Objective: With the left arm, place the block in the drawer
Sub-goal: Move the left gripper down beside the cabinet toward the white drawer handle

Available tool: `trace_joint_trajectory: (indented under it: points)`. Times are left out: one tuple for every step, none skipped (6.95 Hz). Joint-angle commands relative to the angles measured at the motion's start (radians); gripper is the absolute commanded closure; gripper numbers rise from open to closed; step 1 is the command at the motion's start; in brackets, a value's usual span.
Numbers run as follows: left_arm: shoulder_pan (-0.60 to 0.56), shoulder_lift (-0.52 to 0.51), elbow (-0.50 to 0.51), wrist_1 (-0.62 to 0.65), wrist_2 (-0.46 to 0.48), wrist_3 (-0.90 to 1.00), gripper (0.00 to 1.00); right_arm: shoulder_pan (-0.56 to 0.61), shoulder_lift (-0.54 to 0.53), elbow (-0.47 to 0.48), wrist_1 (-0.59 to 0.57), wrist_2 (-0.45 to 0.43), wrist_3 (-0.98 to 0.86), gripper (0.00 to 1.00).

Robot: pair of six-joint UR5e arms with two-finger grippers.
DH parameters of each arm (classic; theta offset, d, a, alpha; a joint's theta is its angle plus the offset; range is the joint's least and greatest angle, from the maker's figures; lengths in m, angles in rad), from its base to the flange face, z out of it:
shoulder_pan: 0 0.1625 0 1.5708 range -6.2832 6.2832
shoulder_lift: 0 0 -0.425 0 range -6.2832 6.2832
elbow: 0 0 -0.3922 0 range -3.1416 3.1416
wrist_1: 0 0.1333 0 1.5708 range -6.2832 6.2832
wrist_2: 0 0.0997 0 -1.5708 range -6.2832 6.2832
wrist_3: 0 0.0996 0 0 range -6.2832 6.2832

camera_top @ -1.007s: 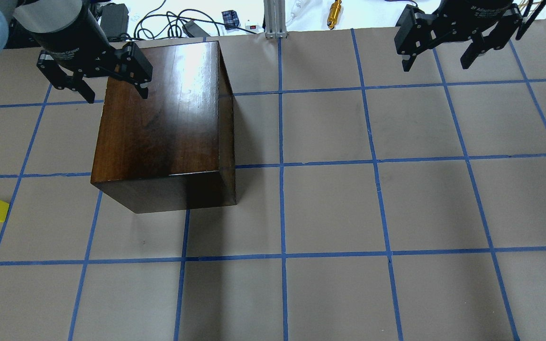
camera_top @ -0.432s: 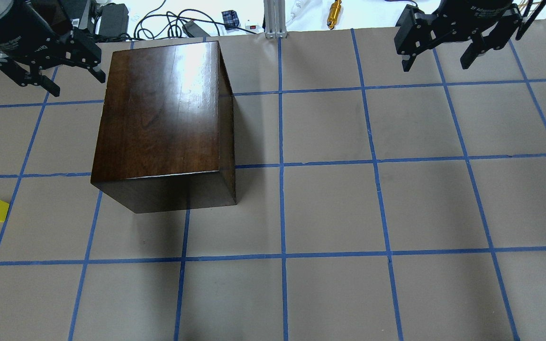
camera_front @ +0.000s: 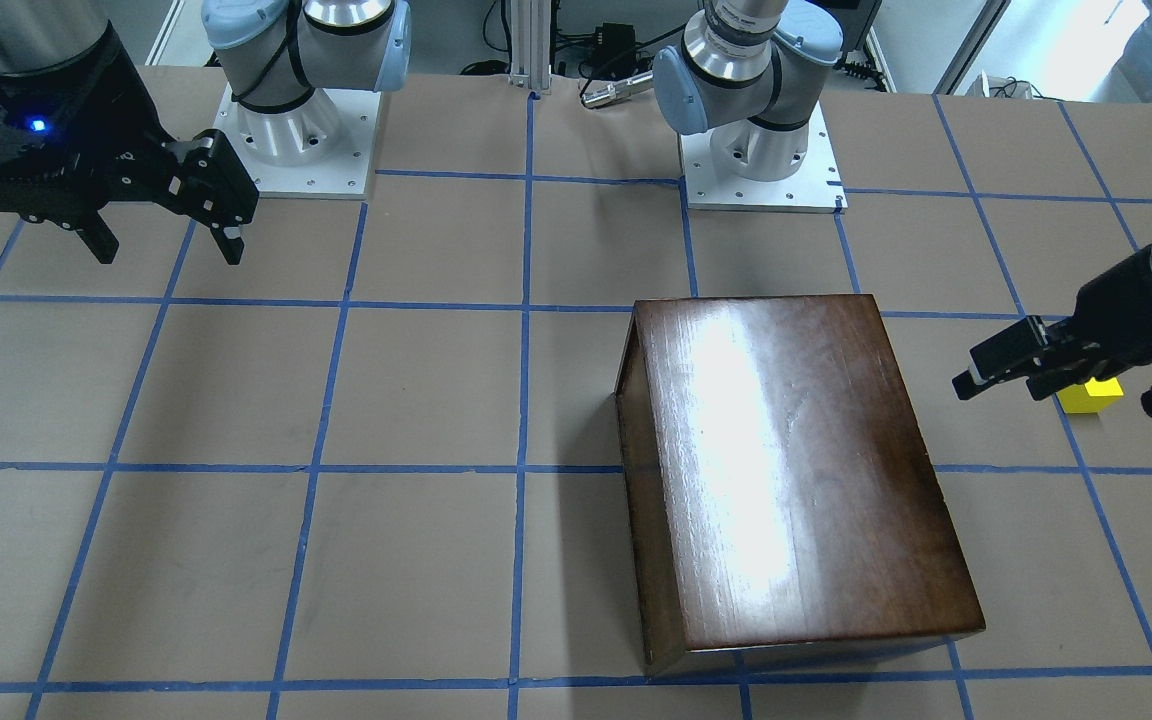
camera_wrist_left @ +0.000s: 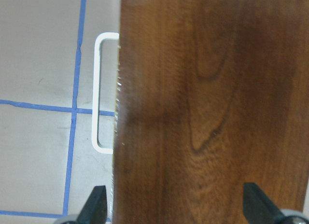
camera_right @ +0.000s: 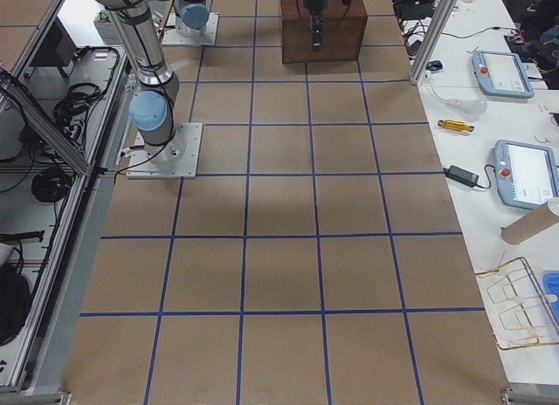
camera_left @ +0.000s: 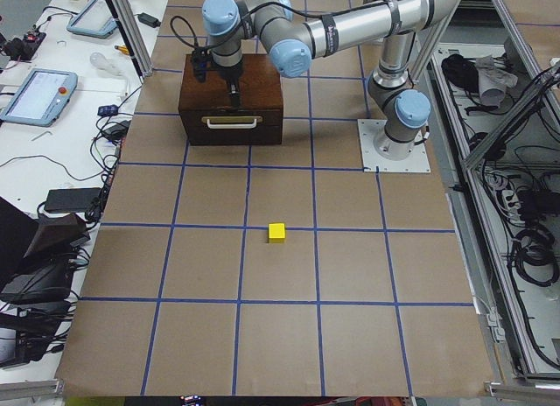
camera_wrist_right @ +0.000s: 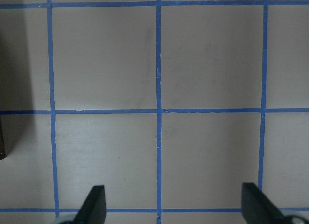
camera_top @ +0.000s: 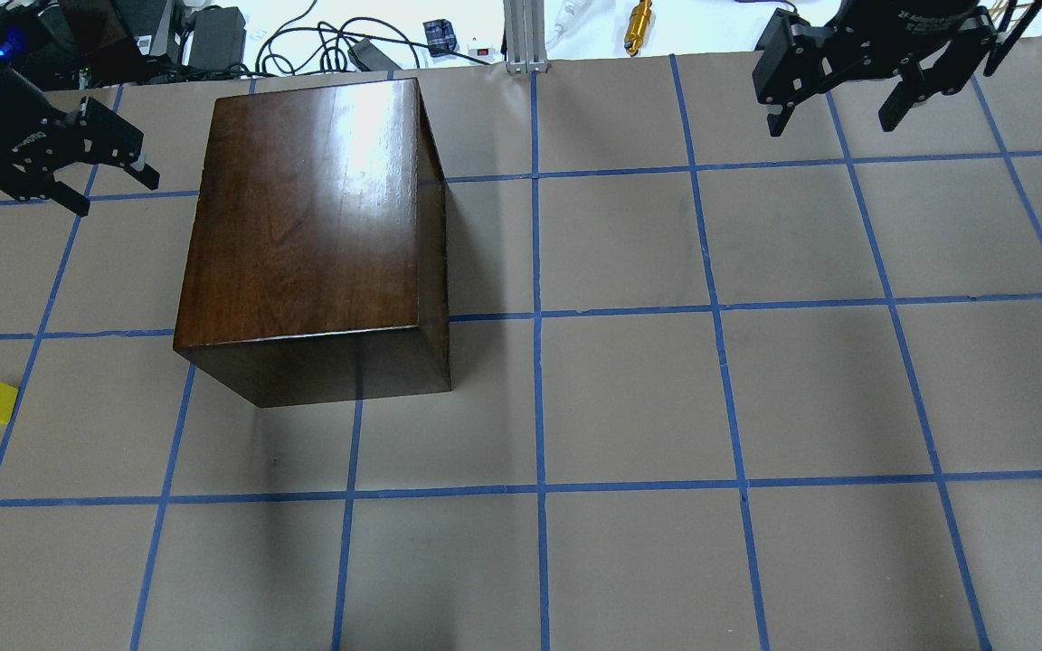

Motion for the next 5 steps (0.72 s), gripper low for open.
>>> trace_joint_trajectory:
  points:
    - [0.039,-0.046,-0.082,0.145,-0.007,0.048,0.00,-0.002,0.001,0.000,0.000,0.000,0.000,0.00]
    - [0.041,-0.060,-0.094,0.167,-0.007,0.053,0.00,0.000,-0.001,0.000,0.000,0.000,0.000,0.00]
    - [0.043,-0.066,-0.102,0.167,-0.009,0.053,0.00,0.000,-0.001,0.000,0.000,0.000,0.000,0.00]
    - [0.041,-0.075,-0.120,0.170,-0.018,0.050,0.00,0.000,0.001,0.000,0.000,0.000,0.000,0.00]
    - [0.041,-0.080,-0.124,0.170,-0.038,0.054,0.00,-0.002,-0.001,0.000,0.000,0.002,0.000,0.00]
